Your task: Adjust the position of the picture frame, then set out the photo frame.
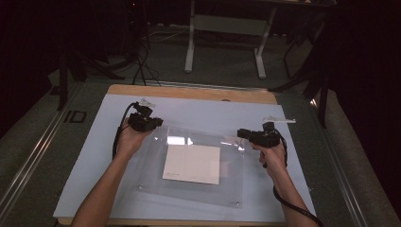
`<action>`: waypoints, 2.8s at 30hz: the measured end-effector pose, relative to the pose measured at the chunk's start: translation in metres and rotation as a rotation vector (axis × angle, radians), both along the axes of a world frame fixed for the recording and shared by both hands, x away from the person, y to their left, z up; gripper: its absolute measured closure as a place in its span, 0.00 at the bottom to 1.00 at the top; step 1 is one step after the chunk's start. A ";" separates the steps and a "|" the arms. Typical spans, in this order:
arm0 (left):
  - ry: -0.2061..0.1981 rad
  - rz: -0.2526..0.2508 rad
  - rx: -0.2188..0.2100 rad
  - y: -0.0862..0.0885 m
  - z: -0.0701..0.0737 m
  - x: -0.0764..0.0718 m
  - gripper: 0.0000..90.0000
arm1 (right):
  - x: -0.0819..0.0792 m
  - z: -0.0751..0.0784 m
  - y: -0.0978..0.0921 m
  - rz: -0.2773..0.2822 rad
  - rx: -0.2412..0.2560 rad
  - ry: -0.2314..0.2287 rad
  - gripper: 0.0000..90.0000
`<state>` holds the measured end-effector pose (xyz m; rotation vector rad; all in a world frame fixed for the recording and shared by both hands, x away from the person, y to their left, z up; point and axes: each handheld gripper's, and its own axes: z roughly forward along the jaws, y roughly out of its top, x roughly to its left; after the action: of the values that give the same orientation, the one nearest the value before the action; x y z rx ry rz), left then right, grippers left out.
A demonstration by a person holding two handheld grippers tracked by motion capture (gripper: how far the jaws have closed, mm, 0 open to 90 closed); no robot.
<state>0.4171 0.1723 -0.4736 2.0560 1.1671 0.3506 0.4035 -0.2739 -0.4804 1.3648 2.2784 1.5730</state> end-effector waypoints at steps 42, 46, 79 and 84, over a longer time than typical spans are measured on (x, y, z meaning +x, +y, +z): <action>0.060 0.122 -0.051 0.005 -0.041 -0.016 0.88 | 0.019 -0.026 0.019 -0.043 -0.109 0.015 0.83; 0.051 0.117 -0.069 0.011 -0.043 -0.019 0.86 | 0.013 -0.025 0.014 -0.053 -0.096 -0.018 0.78; -0.111 0.135 -0.145 0.018 -0.051 -0.048 0.66 | -0.021 -0.041 0.009 -0.128 -0.197 -0.197 0.77; -0.113 0.135 -0.114 0.014 -0.055 -0.050 0.68 | -0.021 -0.041 0.014 -0.122 -0.193 -0.212 0.76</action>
<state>0.3667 0.1865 -0.5284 1.8406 1.2313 0.4496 0.3826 -0.2599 -0.5216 1.2017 2.1164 1.3497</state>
